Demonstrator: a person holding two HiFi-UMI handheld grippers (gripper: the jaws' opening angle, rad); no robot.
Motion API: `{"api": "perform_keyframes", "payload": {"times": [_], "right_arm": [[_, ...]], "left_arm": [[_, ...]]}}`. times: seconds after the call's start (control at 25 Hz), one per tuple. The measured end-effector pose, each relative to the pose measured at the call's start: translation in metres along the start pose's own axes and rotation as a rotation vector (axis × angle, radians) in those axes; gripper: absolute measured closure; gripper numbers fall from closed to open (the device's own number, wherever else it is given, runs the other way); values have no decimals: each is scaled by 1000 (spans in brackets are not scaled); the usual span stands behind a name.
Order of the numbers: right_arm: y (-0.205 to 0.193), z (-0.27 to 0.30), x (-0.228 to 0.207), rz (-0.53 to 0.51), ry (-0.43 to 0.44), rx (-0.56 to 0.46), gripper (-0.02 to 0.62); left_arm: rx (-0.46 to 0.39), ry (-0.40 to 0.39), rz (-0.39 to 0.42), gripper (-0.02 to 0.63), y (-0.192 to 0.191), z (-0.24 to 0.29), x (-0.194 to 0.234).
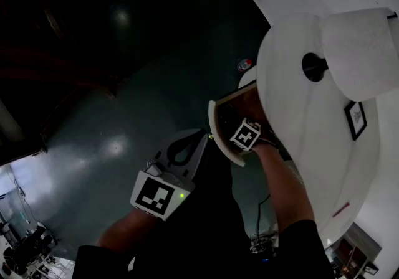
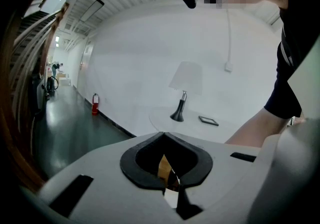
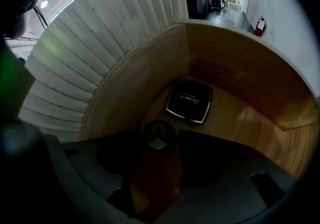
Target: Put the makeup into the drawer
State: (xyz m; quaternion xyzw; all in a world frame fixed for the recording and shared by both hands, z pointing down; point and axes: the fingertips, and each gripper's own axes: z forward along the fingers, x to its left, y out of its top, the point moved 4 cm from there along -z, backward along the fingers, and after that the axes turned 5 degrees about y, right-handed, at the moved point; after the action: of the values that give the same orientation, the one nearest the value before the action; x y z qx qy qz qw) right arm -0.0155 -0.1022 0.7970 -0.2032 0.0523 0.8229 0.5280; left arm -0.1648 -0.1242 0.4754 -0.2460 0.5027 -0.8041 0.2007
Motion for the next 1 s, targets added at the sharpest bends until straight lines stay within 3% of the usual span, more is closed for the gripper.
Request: {"api": "perform_keyframes", "payload": {"times": [0.2, 0.48, 0.76, 1.0], "right_arm": [[6, -29, 8, 72, -52, -147, 379], [21, -90, 23, 133, -284, -327, 379], [24, -135, 68, 118, -364, -425, 390], [13, -189, 91, 209, -432, -543, 429]], "left_arm": [[-28, 4, 12, 595, 18, -8, -4], [-52, -1, 31, 595, 37, -27, -12], [-35, -26, 40, 595, 43, -56, -29], [-64, -48, 62, 595, 61, -81, -34]]}}
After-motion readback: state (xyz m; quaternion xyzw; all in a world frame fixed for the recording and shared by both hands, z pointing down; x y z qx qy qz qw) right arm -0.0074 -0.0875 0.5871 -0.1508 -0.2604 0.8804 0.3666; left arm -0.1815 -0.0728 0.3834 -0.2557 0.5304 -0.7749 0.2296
